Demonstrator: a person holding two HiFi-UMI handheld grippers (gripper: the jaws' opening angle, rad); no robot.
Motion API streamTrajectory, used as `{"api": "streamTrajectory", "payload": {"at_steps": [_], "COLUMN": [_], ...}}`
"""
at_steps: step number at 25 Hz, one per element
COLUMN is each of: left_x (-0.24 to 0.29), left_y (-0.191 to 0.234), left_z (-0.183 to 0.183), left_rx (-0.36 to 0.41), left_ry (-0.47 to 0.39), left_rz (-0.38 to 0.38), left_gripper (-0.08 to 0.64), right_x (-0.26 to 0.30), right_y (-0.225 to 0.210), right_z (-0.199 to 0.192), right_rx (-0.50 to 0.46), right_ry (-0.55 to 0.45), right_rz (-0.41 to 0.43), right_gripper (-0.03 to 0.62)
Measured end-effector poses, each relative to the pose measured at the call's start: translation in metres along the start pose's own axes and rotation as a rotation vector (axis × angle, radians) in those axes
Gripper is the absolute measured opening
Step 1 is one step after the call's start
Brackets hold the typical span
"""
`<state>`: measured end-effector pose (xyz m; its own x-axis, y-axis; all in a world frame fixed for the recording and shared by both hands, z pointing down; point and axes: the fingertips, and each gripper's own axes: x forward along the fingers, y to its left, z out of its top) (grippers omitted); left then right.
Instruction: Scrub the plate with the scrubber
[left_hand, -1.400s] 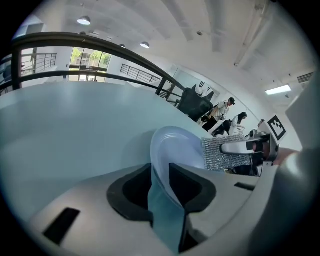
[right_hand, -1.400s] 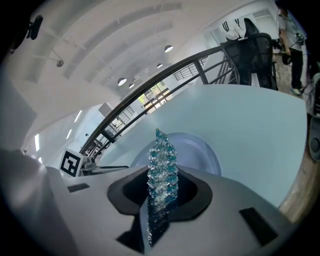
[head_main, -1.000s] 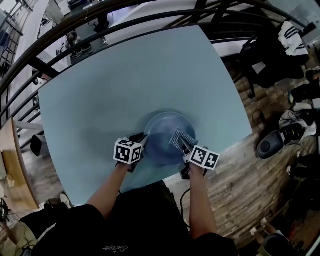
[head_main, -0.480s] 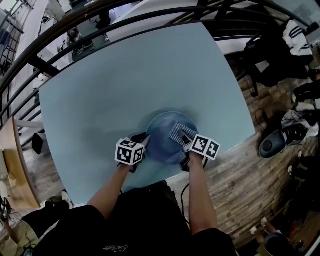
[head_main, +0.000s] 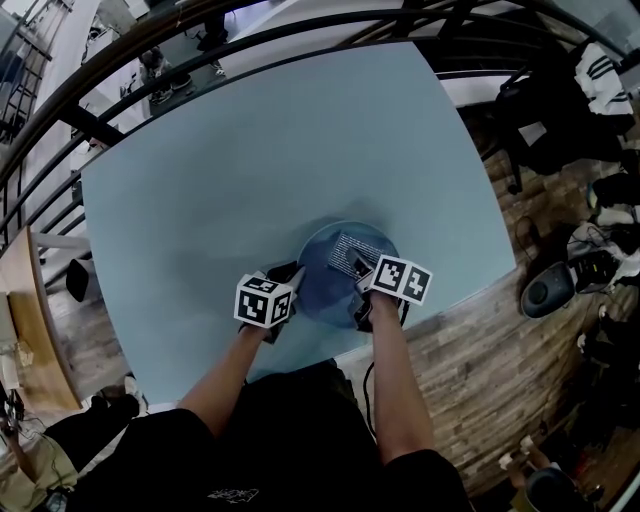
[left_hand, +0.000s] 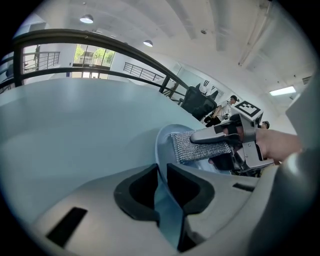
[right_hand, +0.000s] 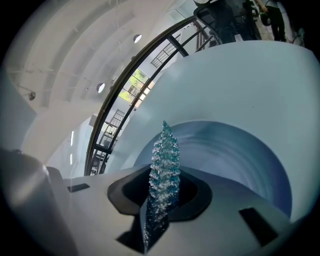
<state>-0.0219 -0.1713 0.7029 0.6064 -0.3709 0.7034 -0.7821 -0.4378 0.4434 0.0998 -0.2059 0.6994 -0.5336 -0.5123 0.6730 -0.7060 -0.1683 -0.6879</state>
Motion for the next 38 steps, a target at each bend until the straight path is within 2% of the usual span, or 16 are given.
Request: {"api": "streamTrajectory", "payload": {"at_steps": [10, 19, 24, 29, 38], "left_x": [0.001, -0.002, -0.003, -0.002, -0.004], "left_y": [-0.001, 0.002, 0.002, 0.001, 0.0], "left_z": [0.002, -0.001, 0.0, 0.001, 0.0], "left_rx": [-0.02, -0.007, -0.004, 0.003, 0.023], "left_ry": [-0.004, 0.001, 0.003, 0.005, 0.013], "left_rz": [0.03, 0.052, 0.064, 0.069, 0.083], "left_gripper": [0.055, 0.055, 0.054, 0.052, 0.053], "right_x": [0.01, -0.004, -0.016, -0.029, -0.06], "right_y": [0.025, 0.023, 0.018, 0.006, -0.024], "right_z": [-0.04, -0.072, -0.083, -0.084, -0.076], "right_rx": [-0.09, -0.192, -0.234, -0.235, -0.308], "right_ry": [0.124, 0.235, 0.293, 0.303, 0.327], "right_rz": [0.059, 0.064, 0.057, 0.052, -0.035], "right_gripper": [0.086, 0.086, 0.086, 0.086, 0.086]}}
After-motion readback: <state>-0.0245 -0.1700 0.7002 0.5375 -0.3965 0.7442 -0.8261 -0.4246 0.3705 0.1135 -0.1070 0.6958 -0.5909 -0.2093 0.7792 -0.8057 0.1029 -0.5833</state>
